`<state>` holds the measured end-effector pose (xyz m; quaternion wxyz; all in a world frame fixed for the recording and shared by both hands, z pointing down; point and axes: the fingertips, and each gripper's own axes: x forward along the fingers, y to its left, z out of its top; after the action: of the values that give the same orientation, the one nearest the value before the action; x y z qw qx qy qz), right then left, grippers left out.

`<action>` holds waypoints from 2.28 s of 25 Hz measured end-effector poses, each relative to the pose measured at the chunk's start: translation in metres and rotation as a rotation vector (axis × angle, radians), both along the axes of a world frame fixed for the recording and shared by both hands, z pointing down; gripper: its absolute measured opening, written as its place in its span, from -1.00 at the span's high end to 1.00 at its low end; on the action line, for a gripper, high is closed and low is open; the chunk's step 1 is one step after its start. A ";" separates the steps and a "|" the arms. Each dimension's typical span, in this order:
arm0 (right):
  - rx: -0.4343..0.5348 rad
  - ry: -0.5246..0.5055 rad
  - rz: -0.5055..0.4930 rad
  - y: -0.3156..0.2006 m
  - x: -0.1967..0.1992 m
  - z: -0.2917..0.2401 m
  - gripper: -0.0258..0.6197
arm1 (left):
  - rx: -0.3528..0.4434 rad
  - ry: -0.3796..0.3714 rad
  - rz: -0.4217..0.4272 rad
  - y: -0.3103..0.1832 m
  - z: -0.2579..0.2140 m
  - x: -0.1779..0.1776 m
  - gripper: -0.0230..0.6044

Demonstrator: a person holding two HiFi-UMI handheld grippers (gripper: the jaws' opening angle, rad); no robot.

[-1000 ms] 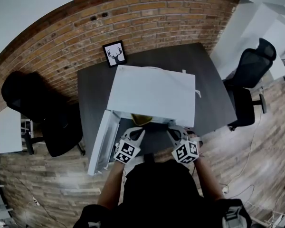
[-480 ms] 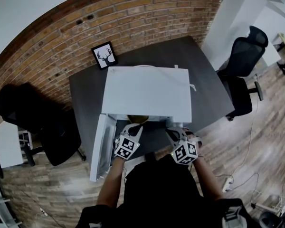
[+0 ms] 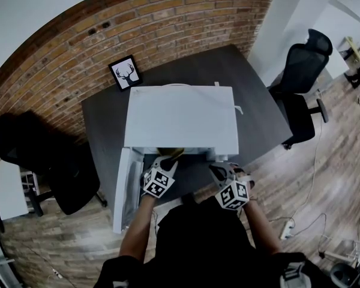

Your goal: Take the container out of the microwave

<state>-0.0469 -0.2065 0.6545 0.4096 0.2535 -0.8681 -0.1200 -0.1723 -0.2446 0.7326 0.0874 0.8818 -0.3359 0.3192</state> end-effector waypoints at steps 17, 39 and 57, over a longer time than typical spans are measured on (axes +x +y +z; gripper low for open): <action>0.016 0.051 0.020 -0.002 0.013 -0.004 0.92 | -0.065 -0.101 0.052 -0.009 0.045 0.004 0.73; 0.025 0.036 0.031 -0.007 0.012 -0.009 0.92 | -0.077 -0.146 0.051 -0.009 0.057 0.000 0.84; 0.014 0.006 -0.005 0.001 0.017 -0.007 0.92 | -0.054 -0.150 0.048 0.010 0.041 0.010 0.85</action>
<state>-0.0301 -0.2050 0.6475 0.4100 0.2540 -0.8666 -0.1278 -0.1618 -0.2348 0.7735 0.0781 0.8605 -0.3113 0.3956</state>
